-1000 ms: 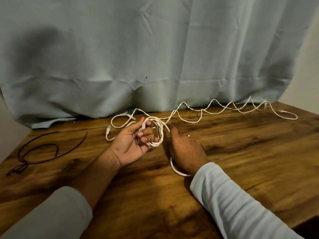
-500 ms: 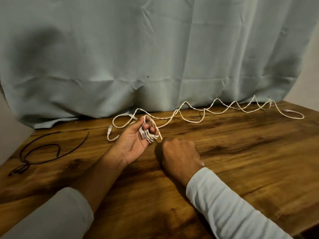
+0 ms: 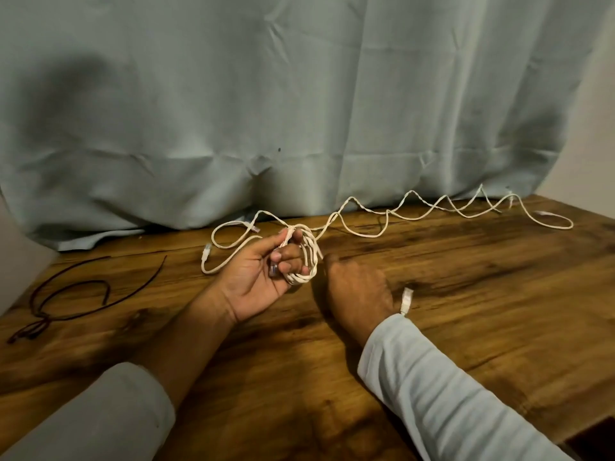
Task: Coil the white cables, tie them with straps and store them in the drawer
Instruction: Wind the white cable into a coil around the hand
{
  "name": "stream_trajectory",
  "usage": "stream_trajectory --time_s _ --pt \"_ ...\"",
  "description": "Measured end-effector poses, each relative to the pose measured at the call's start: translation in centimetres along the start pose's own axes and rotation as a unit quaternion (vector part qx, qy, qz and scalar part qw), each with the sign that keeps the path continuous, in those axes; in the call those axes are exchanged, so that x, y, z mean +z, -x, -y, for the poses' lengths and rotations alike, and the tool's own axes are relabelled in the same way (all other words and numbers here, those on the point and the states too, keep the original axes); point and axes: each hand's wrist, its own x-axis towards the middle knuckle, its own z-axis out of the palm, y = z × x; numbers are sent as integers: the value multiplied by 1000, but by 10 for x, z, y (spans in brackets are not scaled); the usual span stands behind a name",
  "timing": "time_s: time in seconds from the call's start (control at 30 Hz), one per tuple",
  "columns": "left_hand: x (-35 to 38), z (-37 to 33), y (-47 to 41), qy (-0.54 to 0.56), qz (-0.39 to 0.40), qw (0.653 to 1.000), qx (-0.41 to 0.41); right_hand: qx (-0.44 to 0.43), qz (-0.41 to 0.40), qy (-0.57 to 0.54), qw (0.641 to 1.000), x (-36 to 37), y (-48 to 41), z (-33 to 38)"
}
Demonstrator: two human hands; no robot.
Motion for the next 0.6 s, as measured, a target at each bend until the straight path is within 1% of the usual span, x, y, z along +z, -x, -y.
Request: stream_trajectory --time_s 0.1,0.17,0.23,0.3,0.37,0.43,0.53,0.6 --pt "-3 -4 0 2 -6 1000 16 -68 -6 13 998 6 3 8" --pt "-4 -6 -3 24 -17 999 36 -124 -30 11 992 9 4 8" --pt "-5 -7 -6 46 -46 996 62 -189 -63 1 980 11 3 7" --pt "-8 -8 -8 25 -81 993 86 -257 -89 -3 962 12 0 7" --pt "-11 -6 -11 -24 -100 990 100 -296 -95 -28 950 14 -1 8" --pt "-15 -4 -12 -91 -119 983 110 -302 -83 -89 946 15 -1 8" --pt "-22 -1 -13 -222 -143 958 110 -266 -71 -235 932 14 -1 0" --pt "-24 3 -12 -284 -149 941 106 -253 -85 -276 923 13 -2 -7"
